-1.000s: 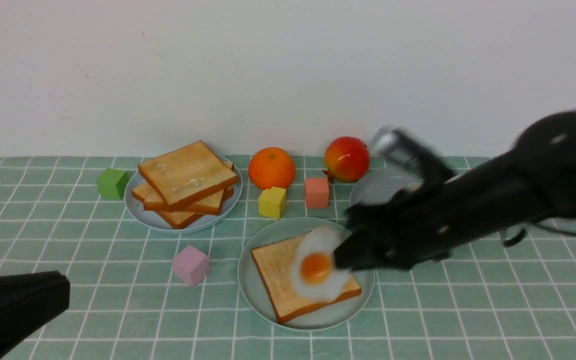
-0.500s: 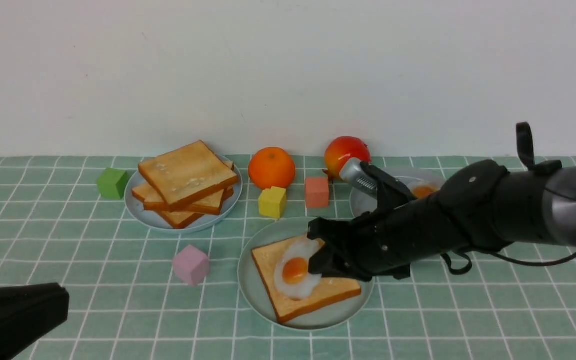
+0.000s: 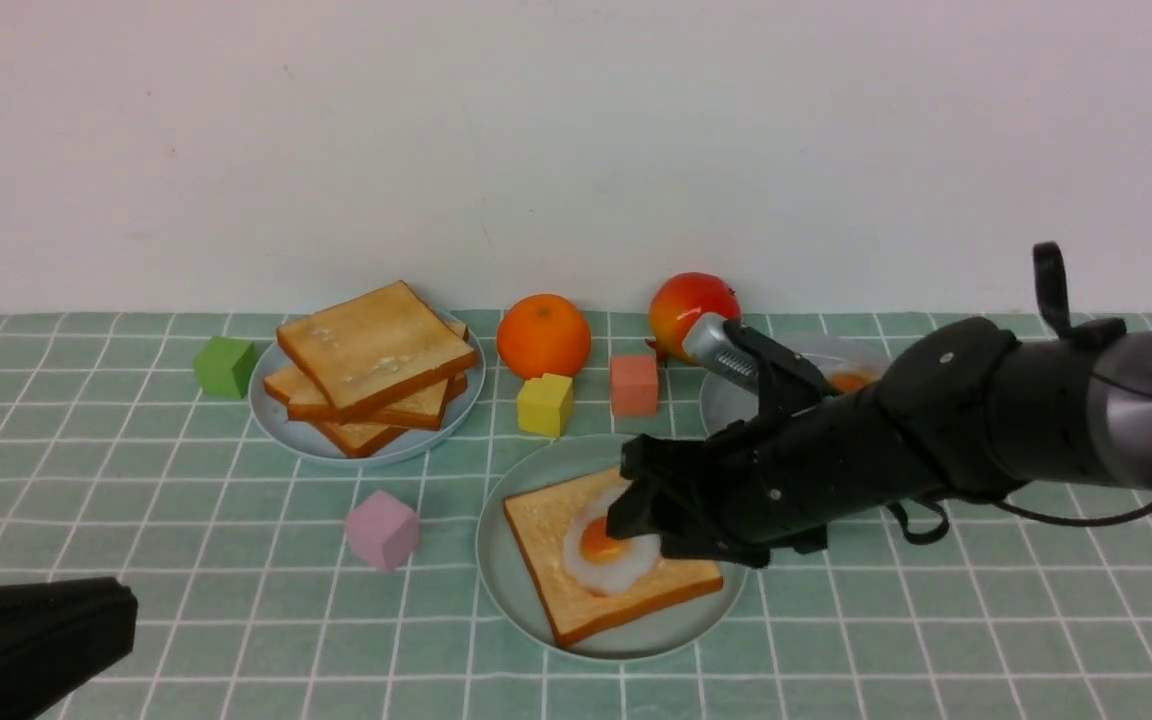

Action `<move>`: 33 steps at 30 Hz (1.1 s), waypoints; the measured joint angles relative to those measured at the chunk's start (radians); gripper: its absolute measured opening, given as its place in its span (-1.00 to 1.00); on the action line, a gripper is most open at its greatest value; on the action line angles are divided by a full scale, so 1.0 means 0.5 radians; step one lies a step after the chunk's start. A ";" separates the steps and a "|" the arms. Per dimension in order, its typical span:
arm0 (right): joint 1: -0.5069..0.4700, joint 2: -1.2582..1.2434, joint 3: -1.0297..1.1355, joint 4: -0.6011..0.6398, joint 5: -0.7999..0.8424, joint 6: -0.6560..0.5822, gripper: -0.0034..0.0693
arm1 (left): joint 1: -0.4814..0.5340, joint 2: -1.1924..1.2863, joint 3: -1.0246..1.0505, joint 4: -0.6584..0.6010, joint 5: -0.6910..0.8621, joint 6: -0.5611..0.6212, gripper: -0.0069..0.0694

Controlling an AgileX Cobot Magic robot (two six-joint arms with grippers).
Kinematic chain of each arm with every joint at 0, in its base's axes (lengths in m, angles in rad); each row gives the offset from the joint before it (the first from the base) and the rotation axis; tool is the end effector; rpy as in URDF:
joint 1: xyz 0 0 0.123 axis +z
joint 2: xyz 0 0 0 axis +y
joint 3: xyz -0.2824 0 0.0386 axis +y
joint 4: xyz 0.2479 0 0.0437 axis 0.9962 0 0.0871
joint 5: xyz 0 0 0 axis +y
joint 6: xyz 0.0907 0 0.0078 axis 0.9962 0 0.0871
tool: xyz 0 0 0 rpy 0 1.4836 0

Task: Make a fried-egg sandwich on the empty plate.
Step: Use the right arm to place the fried egg on the slice of bread in the middle, then use the left arm to grab a slice of bread

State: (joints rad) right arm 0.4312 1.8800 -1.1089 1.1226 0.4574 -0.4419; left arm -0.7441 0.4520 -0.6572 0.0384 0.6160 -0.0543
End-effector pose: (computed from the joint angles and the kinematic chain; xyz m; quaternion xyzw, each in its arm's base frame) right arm 0.3329 0.1932 0.1737 0.0277 0.9257 0.3305 0.1822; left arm 0.0623 -0.0546 0.3453 0.2803 0.7617 -0.2102 0.5450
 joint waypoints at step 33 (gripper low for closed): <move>0.264 -2.067 0.000 -1.707 1.068 0.478 -0.90 | 0.728 2.579 -1.657 0.033 0.510 0.257 -0.85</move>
State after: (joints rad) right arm 0.5634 0.8465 -1.1089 0.2694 0.9914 -0.2030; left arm -0.3802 1.7415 -1.4856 0.0550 0.8710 0.0742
